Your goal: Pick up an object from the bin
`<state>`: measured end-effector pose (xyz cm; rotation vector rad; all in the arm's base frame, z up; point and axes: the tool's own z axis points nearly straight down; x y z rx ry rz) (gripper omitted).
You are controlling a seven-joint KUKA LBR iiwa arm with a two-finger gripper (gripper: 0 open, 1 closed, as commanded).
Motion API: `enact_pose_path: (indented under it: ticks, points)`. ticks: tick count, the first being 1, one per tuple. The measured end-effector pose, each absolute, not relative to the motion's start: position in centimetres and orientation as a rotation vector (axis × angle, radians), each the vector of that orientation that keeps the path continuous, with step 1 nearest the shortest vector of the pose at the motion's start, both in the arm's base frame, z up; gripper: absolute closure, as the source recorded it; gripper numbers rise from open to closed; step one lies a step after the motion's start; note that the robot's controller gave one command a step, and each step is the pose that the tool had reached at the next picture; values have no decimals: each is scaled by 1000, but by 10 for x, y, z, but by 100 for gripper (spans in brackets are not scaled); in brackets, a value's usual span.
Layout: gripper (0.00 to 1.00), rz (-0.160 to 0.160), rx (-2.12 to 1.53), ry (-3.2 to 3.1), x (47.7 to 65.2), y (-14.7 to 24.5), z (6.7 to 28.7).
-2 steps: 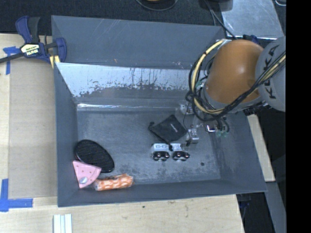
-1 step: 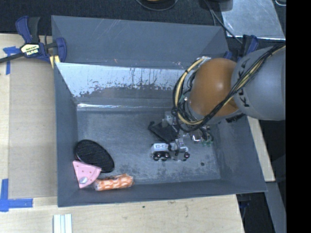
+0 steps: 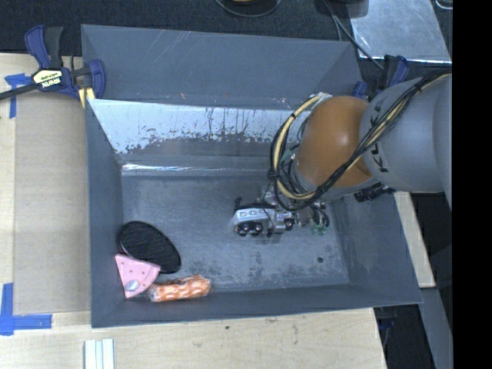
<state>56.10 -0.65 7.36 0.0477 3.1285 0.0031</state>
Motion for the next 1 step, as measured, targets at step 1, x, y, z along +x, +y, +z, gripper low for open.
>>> enact_pose_path:
  ticks: [1]
  points:
    - [100, 3, 47, 3128, 561, -6, 74]
